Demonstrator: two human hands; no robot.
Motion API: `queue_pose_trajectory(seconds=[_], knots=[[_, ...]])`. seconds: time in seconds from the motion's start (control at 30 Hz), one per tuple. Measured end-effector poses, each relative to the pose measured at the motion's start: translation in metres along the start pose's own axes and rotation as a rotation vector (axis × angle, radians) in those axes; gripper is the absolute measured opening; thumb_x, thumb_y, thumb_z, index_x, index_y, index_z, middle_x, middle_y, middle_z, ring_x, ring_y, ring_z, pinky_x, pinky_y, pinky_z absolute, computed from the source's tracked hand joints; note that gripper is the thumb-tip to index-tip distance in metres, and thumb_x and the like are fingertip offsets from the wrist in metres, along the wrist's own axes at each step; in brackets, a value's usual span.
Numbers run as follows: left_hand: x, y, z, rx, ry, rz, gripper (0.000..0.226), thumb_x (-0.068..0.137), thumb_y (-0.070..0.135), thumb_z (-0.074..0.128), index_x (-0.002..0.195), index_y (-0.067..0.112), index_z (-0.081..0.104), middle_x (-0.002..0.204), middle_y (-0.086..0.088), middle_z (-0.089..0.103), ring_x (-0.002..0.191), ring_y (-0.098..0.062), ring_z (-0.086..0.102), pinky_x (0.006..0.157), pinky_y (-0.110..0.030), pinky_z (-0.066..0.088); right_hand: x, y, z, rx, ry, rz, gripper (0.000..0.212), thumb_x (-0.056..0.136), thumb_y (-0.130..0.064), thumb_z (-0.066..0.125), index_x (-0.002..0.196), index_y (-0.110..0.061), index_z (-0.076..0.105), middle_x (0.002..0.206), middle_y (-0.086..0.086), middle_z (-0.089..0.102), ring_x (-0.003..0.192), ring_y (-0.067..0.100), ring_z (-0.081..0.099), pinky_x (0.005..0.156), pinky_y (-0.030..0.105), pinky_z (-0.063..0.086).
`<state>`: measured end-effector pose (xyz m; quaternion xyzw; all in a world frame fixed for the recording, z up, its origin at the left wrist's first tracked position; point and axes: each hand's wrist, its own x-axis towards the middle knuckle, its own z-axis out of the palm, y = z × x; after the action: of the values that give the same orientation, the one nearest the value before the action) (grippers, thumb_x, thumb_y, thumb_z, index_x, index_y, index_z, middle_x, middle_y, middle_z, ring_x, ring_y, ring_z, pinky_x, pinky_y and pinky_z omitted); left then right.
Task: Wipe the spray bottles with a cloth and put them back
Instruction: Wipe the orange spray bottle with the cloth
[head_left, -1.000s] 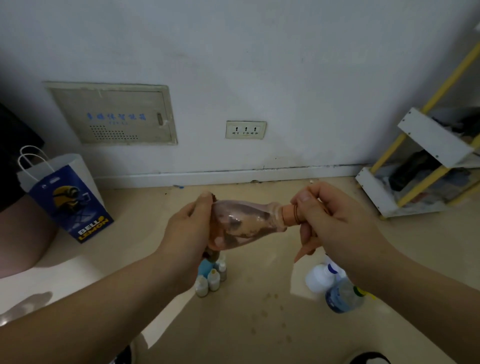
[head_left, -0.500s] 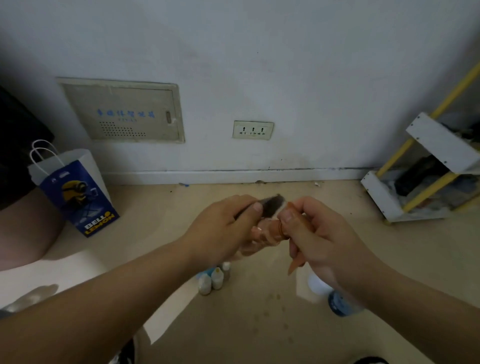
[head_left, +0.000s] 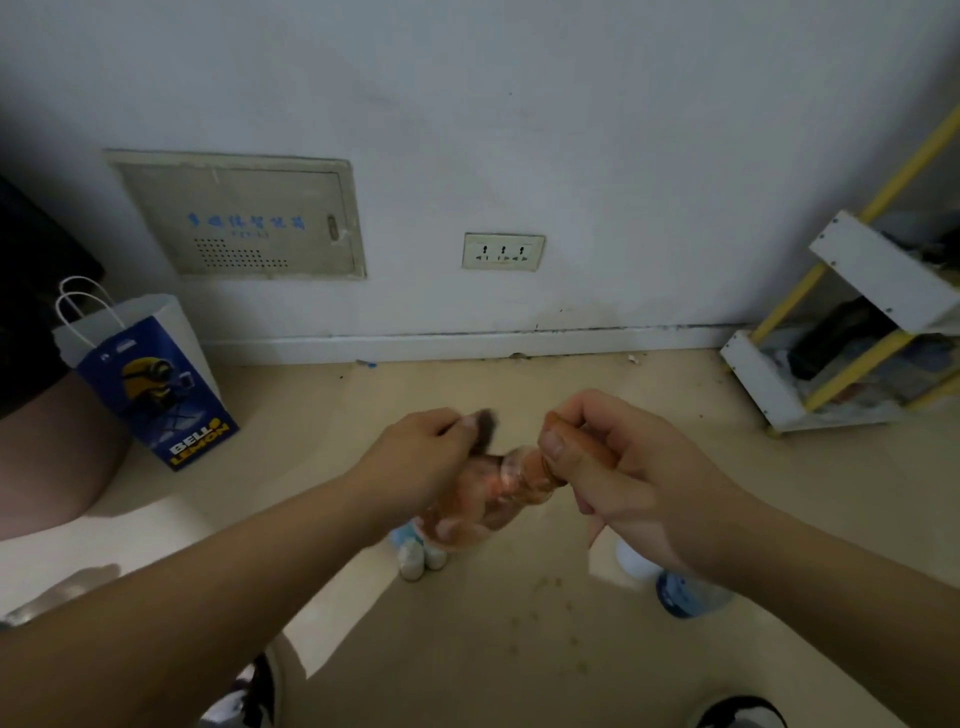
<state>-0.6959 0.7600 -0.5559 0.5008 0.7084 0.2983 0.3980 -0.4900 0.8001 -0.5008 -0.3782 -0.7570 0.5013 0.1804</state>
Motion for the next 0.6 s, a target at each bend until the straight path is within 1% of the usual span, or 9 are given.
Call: queue_pose_trajectory(seconds=[0.07,0.13,0.17,0.23,0.3,0.37,0.4,0.47,0.6], knots=[[-0.009,0.010,0.010,-0.068,-0.046,-0.005,0.039,0.103,0.046,0.047,0.082,0.020,0.069,0.073,0.004,0.070,0.069,-0.022,0.065,0.068,-0.045,0.055,-0.001,0.000,-0.003,-0.027,-0.015,-0.008,0.015,0.102,-0.017,0.055,0.089,-0.011,0.058,0.056,-0.022,0.059,0.056,-0.004,0.056,0.058,0.011,0.045],[-0.022,0.025,0.019,-0.254,-0.168,0.100,0.037,0.106,0.041,0.045,0.081,0.023,0.065,0.063,0.009,0.058,0.051,-0.011,0.051,0.048,-0.032,0.040,-0.002,0.000,-0.005,-0.075,-0.007,-0.004,0.016,0.101,-0.027,0.057,0.089,-0.017,0.059,0.059,-0.017,0.058,0.057,0.000,0.053,0.057,0.020,0.047],[-0.027,0.028,0.018,-0.276,-0.202,0.168,0.036,0.108,0.038,0.044,0.083,0.023,0.064,0.064,0.010,0.057,0.051,-0.008,0.049,0.047,-0.028,0.038,-0.003,0.002,-0.006,-0.089,-0.002,-0.002,0.017,0.101,-0.032,0.057,0.089,-0.020,0.060,0.060,-0.015,0.058,0.057,0.005,0.053,0.057,0.024,0.050],[-0.022,0.021,0.009,-0.159,-0.182,0.259,0.034,0.109,0.038,0.045,0.089,0.022,0.067,0.074,0.006,0.064,0.064,-0.010,0.057,0.059,-0.028,0.049,-0.004,0.002,-0.007,-0.108,-0.008,-0.009,0.018,0.099,-0.035,0.057,0.089,-0.021,0.060,0.061,-0.011,0.057,0.058,0.010,0.054,0.055,0.031,0.054],[-0.009,0.005,0.003,-0.050,-0.131,0.142,0.036,0.107,0.040,0.047,0.091,0.018,0.070,0.082,-0.003,0.069,0.074,-0.018,0.064,0.072,-0.036,0.054,-0.004,0.000,-0.010,-0.113,0.004,-0.017,0.018,0.100,-0.032,0.058,0.088,-0.018,0.060,0.061,-0.009,0.056,0.059,0.013,0.053,0.057,0.044,0.054],[-0.002,-0.012,0.002,-0.142,-0.053,-0.166,0.037,0.105,0.042,0.051,0.090,0.014,0.070,0.079,-0.009,0.068,0.065,-0.022,0.062,0.057,-0.028,0.051,-0.004,0.000,-0.014,-0.062,0.033,-0.012,0.019,0.101,-0.027,0.059,0.089,-0.012,0.061,0.060,-0.005,0.055,0.060,0.018,0.052,0.061,0.052,0.052],[-0.001,-0.017,0.003,-0.268,-0.022,-0.318,0.038,0.105,0.042,0.050,0.091,0.013,0.070,0.079,-0.011,0.068,0.063,-0.023,0.061,0.055,-0.026,0.049,-0.003,0.000,-0.017,-0.039,0.054,-0.010,0.019,0.101,-0.026,0.059,0.090,-0.011,0.061,0.060,0.000,0.056,0.059,0.020,0.053,0.060,0.052,0.052],[0.002,-0.021,0.005,-0.501,0.010,-0.481,0.041,0.106,0.043,0.048,0.100,0.009,0.070,0.089,-0.020,0.072,0.072,-0.029,0.067,0.061,-0.031,0.055,-0.002,0.000,-0.023,-0.022,0.102,0.000,0.018,0.101,-0.027,0.058,0.092,-0.012,0.063,0.061,0.005,0.058,0.057,0.019,0.056,0.056,0.044,0.055],[0.003,-0.007,0.008,-0.664,0.114,-0.433,0.035,0.105,0.039,0.052,0.105,0.007,0.068,0.087,-0.017,0.066,0.074,-0.029,0.062,0.062,-0.034,0.051,-0.001,0.000,-0.029,0.011,0.154,0.043,0.017,0.102,-0.027,0.056,0.096,-0.013,0.063,0.060,0.007,0.060,0.055,0.013,0.058,0.054,0.024,0.054]])
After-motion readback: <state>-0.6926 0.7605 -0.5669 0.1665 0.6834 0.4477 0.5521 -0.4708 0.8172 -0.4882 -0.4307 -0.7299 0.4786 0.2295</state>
